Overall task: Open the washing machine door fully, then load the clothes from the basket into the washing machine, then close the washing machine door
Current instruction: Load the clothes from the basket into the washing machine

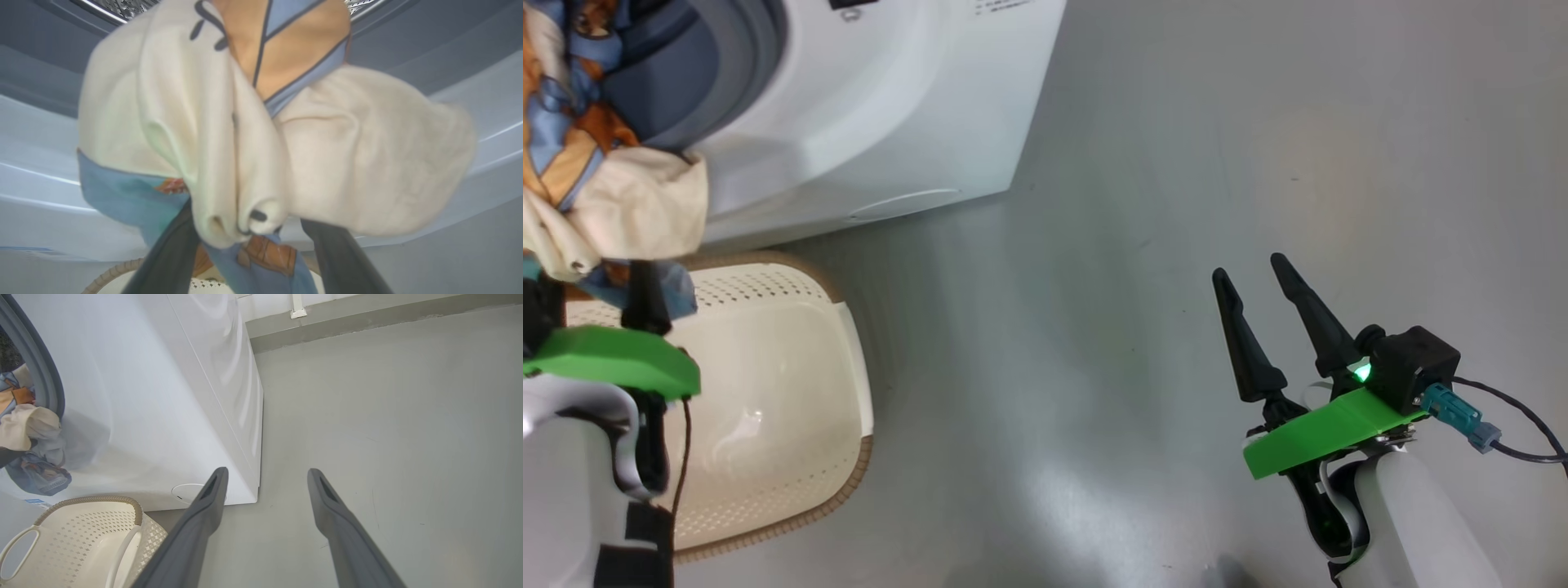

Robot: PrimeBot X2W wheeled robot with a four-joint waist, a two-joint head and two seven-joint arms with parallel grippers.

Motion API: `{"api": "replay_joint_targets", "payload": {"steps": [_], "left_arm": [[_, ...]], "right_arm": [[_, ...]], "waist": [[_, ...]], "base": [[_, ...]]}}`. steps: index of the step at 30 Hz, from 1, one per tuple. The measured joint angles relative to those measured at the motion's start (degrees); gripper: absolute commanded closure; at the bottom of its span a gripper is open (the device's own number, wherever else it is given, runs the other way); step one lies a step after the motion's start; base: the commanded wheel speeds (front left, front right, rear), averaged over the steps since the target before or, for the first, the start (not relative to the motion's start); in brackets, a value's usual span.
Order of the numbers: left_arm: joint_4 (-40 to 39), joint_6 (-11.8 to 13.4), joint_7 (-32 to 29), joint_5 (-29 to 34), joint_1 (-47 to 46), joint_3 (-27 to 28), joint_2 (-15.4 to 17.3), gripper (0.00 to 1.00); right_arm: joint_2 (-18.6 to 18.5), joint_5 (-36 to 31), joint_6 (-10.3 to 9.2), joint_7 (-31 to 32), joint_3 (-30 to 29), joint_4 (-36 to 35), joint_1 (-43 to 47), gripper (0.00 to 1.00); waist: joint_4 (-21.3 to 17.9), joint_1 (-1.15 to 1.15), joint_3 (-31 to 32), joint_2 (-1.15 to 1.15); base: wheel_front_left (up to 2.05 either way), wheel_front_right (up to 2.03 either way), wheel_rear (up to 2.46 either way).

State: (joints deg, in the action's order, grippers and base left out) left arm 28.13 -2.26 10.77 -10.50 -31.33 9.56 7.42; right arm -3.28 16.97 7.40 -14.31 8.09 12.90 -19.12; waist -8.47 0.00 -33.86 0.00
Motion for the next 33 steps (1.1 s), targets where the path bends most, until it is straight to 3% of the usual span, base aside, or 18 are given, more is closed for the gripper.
{"api": "replay_joint_targets", "payload": {"steps": [1,2,12,23,33], "left_arm": [[0.5,0.0,0.4,0.0,-0.5,0.0,0.1,0.84],[0.9,0.0,0.7,-0.1,-0.9,0.0,0.1,1.0],[1.5,-0.1,2.9,-0.8,-1.9,0.0,0.1,1.0],[-7.1,-0.5,3.7,-0.2,-1.2,-0.7,0.0,1.0],[-8.2,-1.1,-1.3,1.2,-6.5,-2.1,4.5,1.0]], "right_arm": [[0.0,0.3,0.0,0.0,0.1,0.0,0.0,0.0],[0.0,0.5,0.0,0.0,0.1,0.0,0.0,0.0],[0.0,1.4,0.0,0.0,-0.4,0.4,0.0,0.0],[0.0,1.4,0.0,0.0,-1.0,1.0,0.0,0.0],[0.1,1.9,0.0,0.0,-0.7,1.0,0.0,0.0]], "waist": [[-0.2,0.0,-0.1,0.0],[-0.3,0.0,-0.3,0.0],[-0.6,0.0,-0.1,0.0],[0.7,0.0,2.5,0.0],[-0.2,0.0,2.5,0.0]], "base": [[0.0,0.0,0.0],[0.0,0.0,0.0],[0.0,0.0,0.0],[0.0,0.0,0.0],[0.0,0.0,0.0]]}}
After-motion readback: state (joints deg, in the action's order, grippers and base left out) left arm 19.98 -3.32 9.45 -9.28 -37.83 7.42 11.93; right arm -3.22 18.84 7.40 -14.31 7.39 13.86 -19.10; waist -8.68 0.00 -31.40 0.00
